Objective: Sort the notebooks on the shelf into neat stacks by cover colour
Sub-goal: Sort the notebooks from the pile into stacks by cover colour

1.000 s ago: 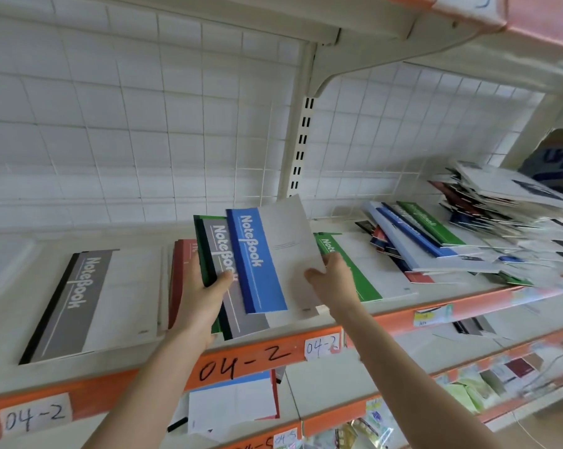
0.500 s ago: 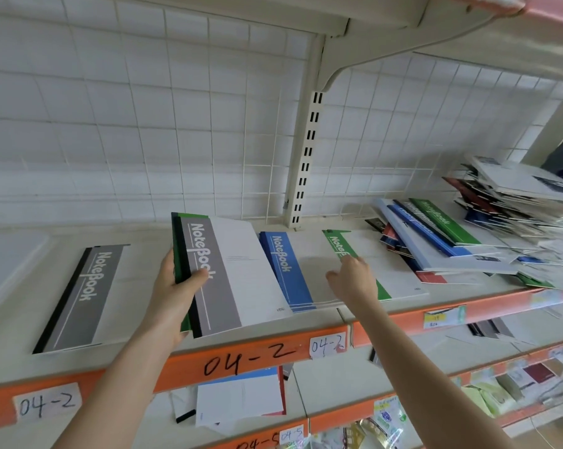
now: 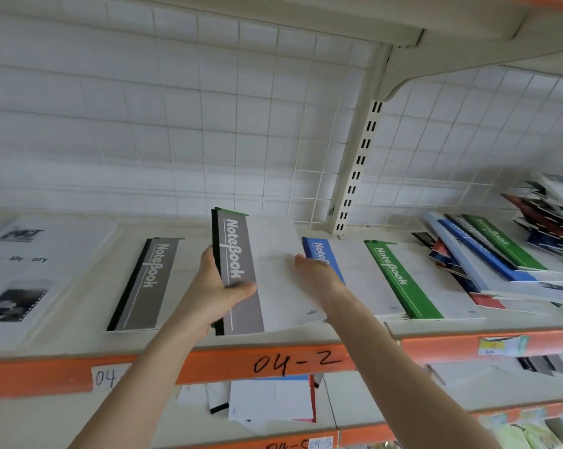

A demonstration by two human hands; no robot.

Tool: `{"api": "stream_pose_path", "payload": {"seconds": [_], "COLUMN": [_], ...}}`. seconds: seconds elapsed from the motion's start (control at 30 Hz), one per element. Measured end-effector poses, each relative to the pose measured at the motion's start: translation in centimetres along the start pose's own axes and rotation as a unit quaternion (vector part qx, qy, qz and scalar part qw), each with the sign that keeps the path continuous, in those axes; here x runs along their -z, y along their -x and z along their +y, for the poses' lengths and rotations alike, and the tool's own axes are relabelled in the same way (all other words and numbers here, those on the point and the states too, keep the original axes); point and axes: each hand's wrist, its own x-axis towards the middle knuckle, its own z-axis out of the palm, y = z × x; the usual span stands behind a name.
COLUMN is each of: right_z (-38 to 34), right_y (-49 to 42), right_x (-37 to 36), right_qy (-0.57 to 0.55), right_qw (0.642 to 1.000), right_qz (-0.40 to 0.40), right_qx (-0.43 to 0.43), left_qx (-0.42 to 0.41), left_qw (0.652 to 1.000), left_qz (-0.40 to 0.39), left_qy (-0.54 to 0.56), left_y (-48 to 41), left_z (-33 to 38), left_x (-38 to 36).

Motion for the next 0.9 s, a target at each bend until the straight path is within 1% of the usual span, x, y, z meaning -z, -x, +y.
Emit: {"api": "stream_pose_path", "payload": {"seconds": [0.13, 0.2, 0.27, 0.4, 0.47, 0.53, 0.6, 0.73, 0.77, 0.8, 0.9], "right_z": [0.5, 0.6, 0.9, 1.1, 1.0, 1.1, 1.1, 1.1, 1.1, 1.1, 1.0], "right_y": [0.0, -0.4, -1.2, -2.8, -3.4, -3.8, -4.1, -4.4, -4.5, -4.6, -4.7], "right_x": [-2.5, -3.6, -4.3, -3.9, -3.5, -3.4, -3.3, -2.6, -2.3, -2.1, -1.1], "right_qy": [-0.16, -0.171, -0.135, -0.001, 0.023, 0.042, 0.053, 0.069, 0.068, 0.061, 0.045], "right_qw": [0.985, 0.984, 0.99, 0.997, 0.996, 0.995, 0.994, 0.992, 0.993, 0.993, 0.992], "right_qz": [-0.054, -0.056, -0.036, 0.047, 0.06, 0.071, 0.078, 0.082, 0.08, 0.08, 0.085], "right_qx": [-0.029, -0.009, 0.025, 0.06, 0.067, 0.052, 0.053, 0.059, 0.061, 0.067, 0.083], "left_qx": [-0.044, -0.056, -0.05, -0.012, 0.005, -0.003, 0.006, 0.024, 0.027, 0.034, 0.066], "left_qw": [0.994, 0.987, 0.981, 0.967, 0.947, 0.924, 0.892, 0.821, 0.809, 0.807, 0.832], "left_qz": [0.07, 0.108, 0.135, 0.159, 0.166, 0.177, 0.184, 0.163, 0.152, 0.132, 0.028], "left_qy": [-0.066, -0.105, -0.133, -0.2, -0.274, -0.338, -0.412, -0.547, -0.568, -0.574, -0.551], "left_y": [-0.1, -0.3, -0.5, -1.3, -1.4, -1.3, -1.4, -1.4, -1.4, -1.4, -1.3], "left_z": [-1.3, -1.6, -1.9, -2.8, -2.8, -2.7, -3.1, -3.9, -4.1, -4.3, -4.8], "left_x": [2.7, 3.8, 5.1, 8.9, 10.2, 10.8, 10.9, 10.2, 9.8, 9.4, 7.9]}}
